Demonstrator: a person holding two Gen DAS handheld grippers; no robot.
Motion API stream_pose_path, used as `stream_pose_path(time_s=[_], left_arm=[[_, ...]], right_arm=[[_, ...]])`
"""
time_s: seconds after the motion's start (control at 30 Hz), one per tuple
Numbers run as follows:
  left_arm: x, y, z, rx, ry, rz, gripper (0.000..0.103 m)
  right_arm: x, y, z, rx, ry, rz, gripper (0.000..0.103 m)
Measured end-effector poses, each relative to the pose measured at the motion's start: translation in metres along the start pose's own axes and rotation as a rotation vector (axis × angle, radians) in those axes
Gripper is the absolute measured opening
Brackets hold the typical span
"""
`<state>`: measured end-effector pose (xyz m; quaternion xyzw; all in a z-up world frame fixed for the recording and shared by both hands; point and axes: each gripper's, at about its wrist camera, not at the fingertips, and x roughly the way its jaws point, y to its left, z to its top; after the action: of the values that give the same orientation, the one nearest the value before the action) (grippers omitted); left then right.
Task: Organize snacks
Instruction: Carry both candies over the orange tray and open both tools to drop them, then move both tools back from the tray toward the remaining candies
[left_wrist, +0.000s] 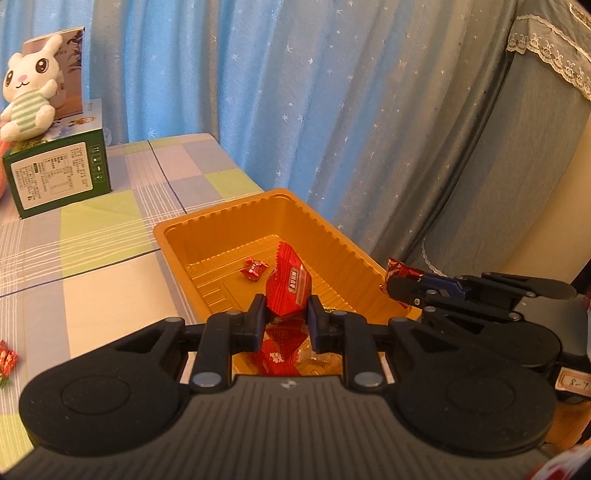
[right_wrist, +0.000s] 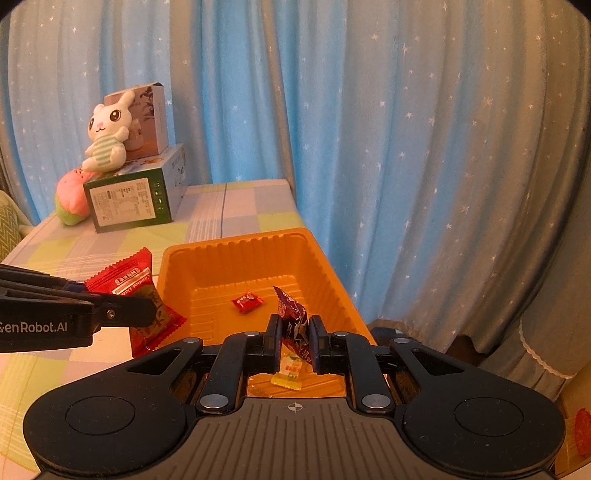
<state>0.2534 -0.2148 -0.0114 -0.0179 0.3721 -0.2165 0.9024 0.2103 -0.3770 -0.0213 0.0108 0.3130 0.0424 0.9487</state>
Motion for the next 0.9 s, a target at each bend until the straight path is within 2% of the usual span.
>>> stream_pose_path(time_s=[0.63,0.7,0.9], left_arm=[[0.038,0.001,0.015,0.031,0.047,-0.033,0.022],[0.042,0.003,0.016,0.024,0.053,-0.019,0.026],[0.035,0.016,0.011,0.004,0.054,0.013,0.027]], right_arm=[[0.024,-0.009,0.011,0.018,0.031,0.006,0.015],[0.024,-0.010,0.012,0.022,0.032,0.006,0.015],[0.022,-0.011,0.011,0.029,0.035,0.008,0.015]])
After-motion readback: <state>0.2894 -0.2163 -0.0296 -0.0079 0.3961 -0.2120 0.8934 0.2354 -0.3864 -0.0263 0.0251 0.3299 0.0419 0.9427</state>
